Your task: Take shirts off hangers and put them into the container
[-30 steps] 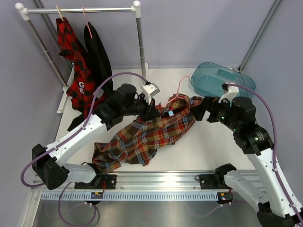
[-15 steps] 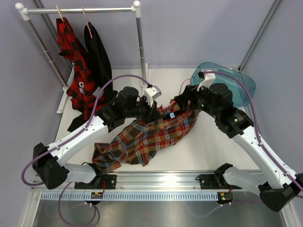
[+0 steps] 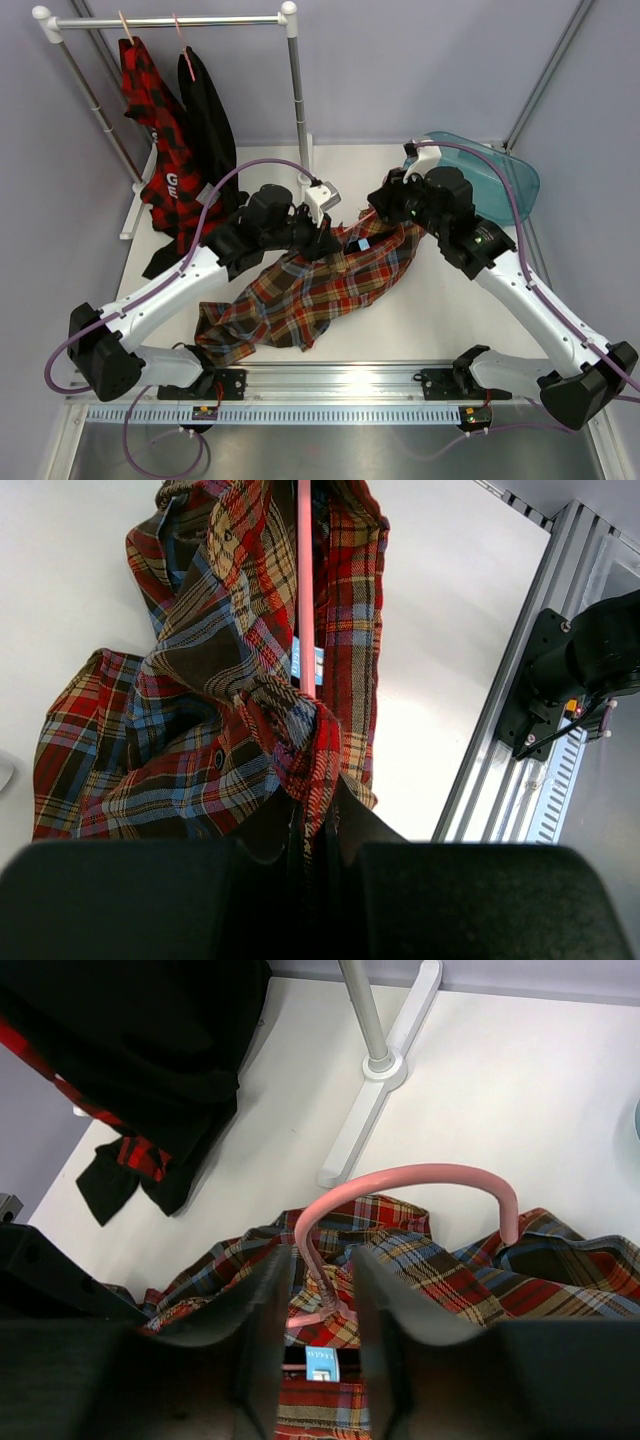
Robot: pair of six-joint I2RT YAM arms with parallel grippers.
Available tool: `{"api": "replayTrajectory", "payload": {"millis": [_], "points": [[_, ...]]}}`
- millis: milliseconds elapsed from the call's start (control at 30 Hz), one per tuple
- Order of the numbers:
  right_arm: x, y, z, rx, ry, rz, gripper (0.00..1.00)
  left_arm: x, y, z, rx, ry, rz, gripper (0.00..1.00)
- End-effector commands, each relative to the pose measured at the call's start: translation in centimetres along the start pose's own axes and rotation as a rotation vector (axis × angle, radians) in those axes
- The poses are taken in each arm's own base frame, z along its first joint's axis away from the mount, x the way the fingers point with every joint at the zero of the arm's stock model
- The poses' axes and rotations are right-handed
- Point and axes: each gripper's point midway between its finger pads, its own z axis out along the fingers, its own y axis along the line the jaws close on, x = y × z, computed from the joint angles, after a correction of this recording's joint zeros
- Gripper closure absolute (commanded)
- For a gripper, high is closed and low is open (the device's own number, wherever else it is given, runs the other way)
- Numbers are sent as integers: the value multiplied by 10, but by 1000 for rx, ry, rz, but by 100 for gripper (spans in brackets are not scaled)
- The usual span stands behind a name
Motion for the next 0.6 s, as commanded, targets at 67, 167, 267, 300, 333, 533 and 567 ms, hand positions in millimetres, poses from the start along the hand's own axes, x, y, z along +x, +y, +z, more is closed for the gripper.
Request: {"api": "replayTrajectory", "payload": {"millis": [67,167,267,300,333,533,567], "points": [[-8,8,4,-22,-48,-14,75,-36,-14,-13,32,-130,67,100],[-8,4,-1,9,-65,-12,100,-40,-12,-16,12,-145,67,100],[-15,-3,-10,48,-105,-14,100,-49,-8,-22,-32,-170,42,87],[-16,-5,-12,58,-113,-18,100,-53,-8,-28,-50,-186,33,65],[-18,-7,-15,72,-123,-20,100,-58,-3,-32,-90,-204,12,49],[-21,-25,-30,183,-167,-37,100,-87,13,-77,-304,-338,-113,1],[-24,-30,-32,220,-182,-34,100,-89,13,-82,-320,-354,-136,1]]}}
